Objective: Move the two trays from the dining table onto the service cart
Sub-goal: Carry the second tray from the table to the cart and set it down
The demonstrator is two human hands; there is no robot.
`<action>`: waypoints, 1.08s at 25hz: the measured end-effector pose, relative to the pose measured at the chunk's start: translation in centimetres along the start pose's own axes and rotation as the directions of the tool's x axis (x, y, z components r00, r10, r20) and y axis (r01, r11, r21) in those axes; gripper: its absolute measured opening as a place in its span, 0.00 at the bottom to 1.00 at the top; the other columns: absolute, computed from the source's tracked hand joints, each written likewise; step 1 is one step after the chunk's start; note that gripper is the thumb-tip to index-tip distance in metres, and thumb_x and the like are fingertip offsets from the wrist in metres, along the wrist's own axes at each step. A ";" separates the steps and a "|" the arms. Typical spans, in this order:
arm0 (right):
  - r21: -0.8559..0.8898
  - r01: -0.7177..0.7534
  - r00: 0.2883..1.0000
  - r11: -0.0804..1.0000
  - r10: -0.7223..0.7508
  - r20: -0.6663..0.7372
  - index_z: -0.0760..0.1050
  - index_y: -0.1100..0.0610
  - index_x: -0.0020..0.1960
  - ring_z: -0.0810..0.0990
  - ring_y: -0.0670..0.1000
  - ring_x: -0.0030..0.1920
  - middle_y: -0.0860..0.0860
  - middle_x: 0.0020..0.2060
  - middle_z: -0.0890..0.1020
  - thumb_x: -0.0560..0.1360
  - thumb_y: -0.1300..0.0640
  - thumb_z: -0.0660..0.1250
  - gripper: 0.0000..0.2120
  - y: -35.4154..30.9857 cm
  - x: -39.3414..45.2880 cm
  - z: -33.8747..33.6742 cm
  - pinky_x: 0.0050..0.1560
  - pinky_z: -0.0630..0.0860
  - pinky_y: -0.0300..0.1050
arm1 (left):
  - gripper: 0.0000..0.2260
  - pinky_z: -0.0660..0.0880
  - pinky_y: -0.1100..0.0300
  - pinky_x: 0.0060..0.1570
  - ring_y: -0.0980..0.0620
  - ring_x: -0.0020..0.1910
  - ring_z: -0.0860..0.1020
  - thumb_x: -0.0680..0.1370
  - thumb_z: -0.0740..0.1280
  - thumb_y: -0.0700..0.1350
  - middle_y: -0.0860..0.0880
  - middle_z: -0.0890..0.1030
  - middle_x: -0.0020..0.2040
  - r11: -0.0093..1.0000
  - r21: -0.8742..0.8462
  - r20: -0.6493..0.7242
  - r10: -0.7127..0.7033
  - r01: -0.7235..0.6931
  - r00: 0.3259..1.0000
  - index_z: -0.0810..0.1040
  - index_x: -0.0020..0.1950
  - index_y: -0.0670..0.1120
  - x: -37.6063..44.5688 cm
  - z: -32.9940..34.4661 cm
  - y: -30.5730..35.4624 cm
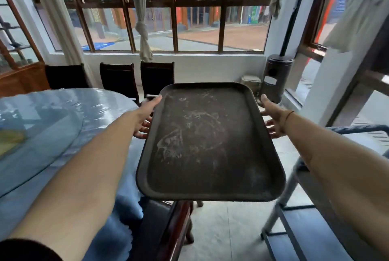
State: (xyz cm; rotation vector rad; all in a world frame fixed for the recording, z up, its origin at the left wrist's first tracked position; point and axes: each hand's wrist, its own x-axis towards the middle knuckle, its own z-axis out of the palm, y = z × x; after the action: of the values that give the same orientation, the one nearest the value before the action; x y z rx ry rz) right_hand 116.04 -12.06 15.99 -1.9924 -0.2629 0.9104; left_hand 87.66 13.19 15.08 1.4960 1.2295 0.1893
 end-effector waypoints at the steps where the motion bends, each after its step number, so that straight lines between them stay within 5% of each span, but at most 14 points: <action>1: 0.016 -0.001 1.000 1.000 0.001 -0.030 0.75 0.54 0.48 0.75 0.54 0.42 0.55 0.45 0.75 0.71 0.23 0.47 0.37 0.8 -0.3 -2.2 0.49 0.72 0.47 | 0.44 0.77 0.54 0.47 0.47 0.46 0.80 0.65 0.61 0.80 0.44 0.81 0.48 1.000 0.005 0.022 0.018 -0.018 1.000 0.79 0.55 0.40 -0.2 2.2 0.9; 5: 0.073 0.000 0.991 0.997 0.009 -0.131 0.74 0.55 0.47 0.73 0.53 0.37 0.55 0.40 0.75 0.72 0.24 0.48 0.36 4.5 -2.1 -11.1 0.41 0.72 0.43 | 0.45 0.77 0.53 0.49 0.45 0.48 0.80 0.64 0.61 0.80 0.43 0.82 0.50 0.997 0.046 0.113 0.063 -0.068 0.992 0.79 0.56 0.40 -1.5 10.9 4.3; 10: 0.168 -0.011 0.966 0.986 0.054 -0.252 0.74 0.55 0.46 0.72 0.52 0.36 0.55 0.40 0.74 0.71 0.23 0.47 0.37 10.2 -5.3 -21.8 0.37 0.70 0.42 | 0.39 0.71 0.58 0.37 0.50 0.38 0.74 0.66 0.59 0.80 0.46 0.75 0.40 0.987 0.099 0.243 0.097 -0.124 0.965 0.75 0.45 0.42 -4.3 22.5 8.6; 13: 0.233 -0.008 0.943 0.972 0.085 -0.321 0.73 0.53 0.48 0.68 0.51 0.32 0.53 0.38 0.72 0.73 0.25 0.47 0.34 14.2 -7.7 -27.7 0.34 0.66 0.40 | 0.43 0.74 0.55 0.39 0.48 0.42 0.78 0.67 0.59 0.79 0.44 0.79 0.43 0.972 0.147 0.299 0.134 -0.185 0.945 0.77 0.53 0.39 -6.0 29.5 10.5; 23: 0.431 -0.043 0.819 0.901 0.279 -0.501 0.75 0.55 0.59 0.71 0.52 0.34 0.54 0.38 0.73 0.73 0.25 0.48 0.38 28.8 -19.1 -42.2 0.36 0.70 0.42 | 0.45 0.75 0.51 0.53 0.45 0.51 0.79 0.65 0.58 0.81 0.43 0.80 0.52 0.908 0.250 0.593 0.131 -0.336 0.795 0.78 0.54 0.39 -14.1 51.4 13.1; 27: 0.525 -0.049 0.743 0.850 0.382 -0.549 0.73 0.53 0.67 0.74 0.53 0.40 0.55 0.41 0.73 0.71 0.23 0.47 0.42 33.9 -24.2 -44.9 0.43 0.74 0.45 | 0.50 0.78 0.51 0.53 0.44 0.50 0.80 0.63 0.58 0.82 0.42 0.81 0.52 0.858 0.295 0.700 0.105 -0.420 0.707 0.78 0.60 0.38 -17.5 58.3 13.4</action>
State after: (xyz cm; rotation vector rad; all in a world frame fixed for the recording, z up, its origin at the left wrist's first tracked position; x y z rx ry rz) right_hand 124.46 -72.76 15.24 -1.7453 0.5660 0.3242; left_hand 127.85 -34.46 13.66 1.9040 0.4615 -0.4442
